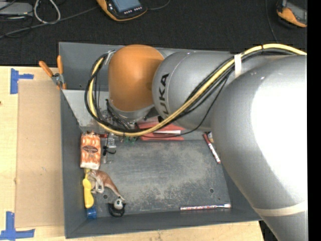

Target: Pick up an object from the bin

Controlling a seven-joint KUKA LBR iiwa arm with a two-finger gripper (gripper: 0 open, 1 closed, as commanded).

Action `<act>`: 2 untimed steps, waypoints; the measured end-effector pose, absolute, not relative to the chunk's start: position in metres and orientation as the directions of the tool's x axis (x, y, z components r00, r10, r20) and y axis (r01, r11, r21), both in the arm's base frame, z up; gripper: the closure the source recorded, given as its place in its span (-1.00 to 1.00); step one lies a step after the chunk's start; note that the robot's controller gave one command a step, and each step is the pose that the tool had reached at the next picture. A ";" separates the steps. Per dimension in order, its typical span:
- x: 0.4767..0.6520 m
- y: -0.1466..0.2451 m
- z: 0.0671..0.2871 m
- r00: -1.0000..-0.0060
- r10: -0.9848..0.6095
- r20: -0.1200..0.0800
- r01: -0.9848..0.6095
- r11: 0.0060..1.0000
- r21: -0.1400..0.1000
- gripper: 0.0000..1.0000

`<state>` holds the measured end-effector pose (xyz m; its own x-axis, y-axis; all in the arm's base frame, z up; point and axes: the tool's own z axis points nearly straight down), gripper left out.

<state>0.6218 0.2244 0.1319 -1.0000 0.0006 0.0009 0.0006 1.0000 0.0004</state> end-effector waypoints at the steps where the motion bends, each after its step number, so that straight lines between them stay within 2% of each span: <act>1: 0.610 0.241 0.116 -0.953 -0.303 0.004 -0.303 0.953 0.001 -1.00; 2: 0.588 0.238 0.111 -0.974 -0.225 0.002 -0.225 0.974 0.000 -1.00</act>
Offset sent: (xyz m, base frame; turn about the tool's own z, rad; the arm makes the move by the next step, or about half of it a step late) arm -0.0341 0.0137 -0.0199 -0.2274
